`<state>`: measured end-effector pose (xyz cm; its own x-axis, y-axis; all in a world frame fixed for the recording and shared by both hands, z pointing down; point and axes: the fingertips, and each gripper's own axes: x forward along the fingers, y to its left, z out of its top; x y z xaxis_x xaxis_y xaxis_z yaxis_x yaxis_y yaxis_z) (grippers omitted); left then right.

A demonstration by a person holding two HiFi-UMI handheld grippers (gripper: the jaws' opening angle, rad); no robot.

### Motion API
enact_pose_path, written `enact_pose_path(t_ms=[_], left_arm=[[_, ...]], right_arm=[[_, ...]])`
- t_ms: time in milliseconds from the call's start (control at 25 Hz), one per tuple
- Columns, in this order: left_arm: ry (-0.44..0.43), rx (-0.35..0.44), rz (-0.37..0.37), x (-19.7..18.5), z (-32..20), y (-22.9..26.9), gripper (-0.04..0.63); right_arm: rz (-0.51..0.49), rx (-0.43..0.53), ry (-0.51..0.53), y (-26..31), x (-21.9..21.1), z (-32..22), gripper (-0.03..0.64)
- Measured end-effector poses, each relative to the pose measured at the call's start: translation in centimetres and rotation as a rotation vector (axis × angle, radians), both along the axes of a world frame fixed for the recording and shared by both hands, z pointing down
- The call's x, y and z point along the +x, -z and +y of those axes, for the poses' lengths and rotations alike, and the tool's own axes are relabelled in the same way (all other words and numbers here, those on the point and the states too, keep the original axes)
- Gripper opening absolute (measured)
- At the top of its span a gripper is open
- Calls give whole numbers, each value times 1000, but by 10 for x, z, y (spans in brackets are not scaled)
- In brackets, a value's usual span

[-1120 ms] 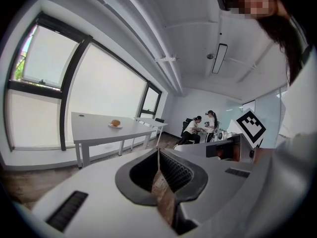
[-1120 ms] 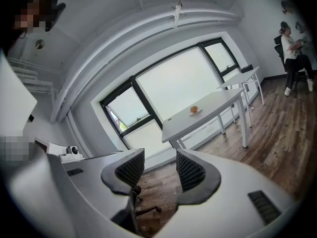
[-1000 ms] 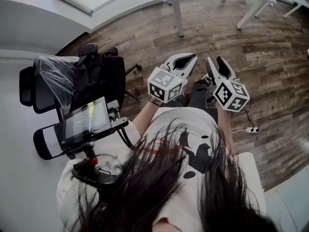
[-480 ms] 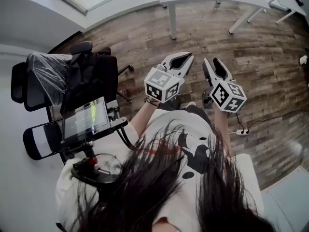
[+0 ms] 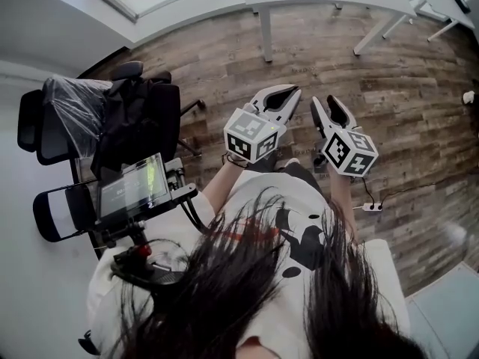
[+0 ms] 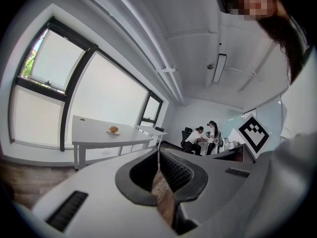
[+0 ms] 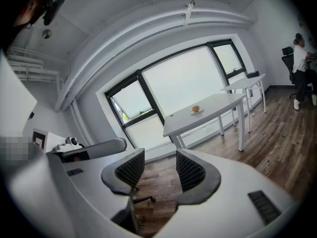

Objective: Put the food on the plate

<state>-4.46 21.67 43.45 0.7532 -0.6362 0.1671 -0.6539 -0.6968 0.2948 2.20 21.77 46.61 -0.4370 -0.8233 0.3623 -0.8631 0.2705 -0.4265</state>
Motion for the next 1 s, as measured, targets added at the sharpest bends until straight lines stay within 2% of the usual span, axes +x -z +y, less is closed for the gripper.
enact_pose_path(t_ms=[400,560,1000], left_arm=[[6,-1,-19,22,10,1,11],[-17,-1,-15,35,10,0,12],[11,4,-26,21,1,3,11]], right_arm=[[14,-9,37,1,16,7,209],[21,-10,15,-1,29,9,208],[21,-12,52,-1,13,0,209]])
